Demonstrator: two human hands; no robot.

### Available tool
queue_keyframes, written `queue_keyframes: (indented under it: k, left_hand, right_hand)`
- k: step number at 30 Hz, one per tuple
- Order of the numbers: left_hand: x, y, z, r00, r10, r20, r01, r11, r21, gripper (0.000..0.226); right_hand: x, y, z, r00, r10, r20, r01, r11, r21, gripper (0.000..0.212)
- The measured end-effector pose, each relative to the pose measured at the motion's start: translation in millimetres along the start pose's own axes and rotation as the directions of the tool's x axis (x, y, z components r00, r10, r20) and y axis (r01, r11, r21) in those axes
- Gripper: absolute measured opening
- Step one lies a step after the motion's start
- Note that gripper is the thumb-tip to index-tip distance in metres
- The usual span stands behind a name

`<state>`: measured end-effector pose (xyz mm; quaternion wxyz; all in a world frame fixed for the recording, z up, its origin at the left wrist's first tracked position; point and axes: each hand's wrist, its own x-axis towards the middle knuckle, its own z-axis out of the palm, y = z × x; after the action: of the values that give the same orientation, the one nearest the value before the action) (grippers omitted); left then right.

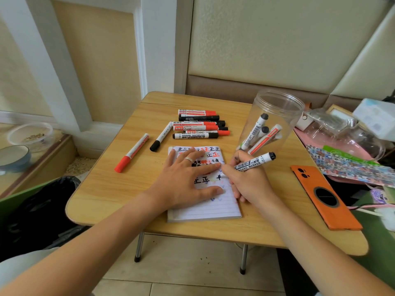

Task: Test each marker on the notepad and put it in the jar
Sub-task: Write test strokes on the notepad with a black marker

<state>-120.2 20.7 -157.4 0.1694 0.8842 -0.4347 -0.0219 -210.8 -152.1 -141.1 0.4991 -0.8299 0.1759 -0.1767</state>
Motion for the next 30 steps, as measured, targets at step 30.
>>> queue_keyframes:
  k: [30]
  left_hand:
    - [-0.9, -1.7, 1.9, 1.0, 0.018, -0.022, -0.018, 1.0, 0.002, 0.082]
  right_hand:
    - [1.3, -1.7, -0.6, 0.997, 0.038, 0.064, -0.036, 0.998, -0.043, 0.021]
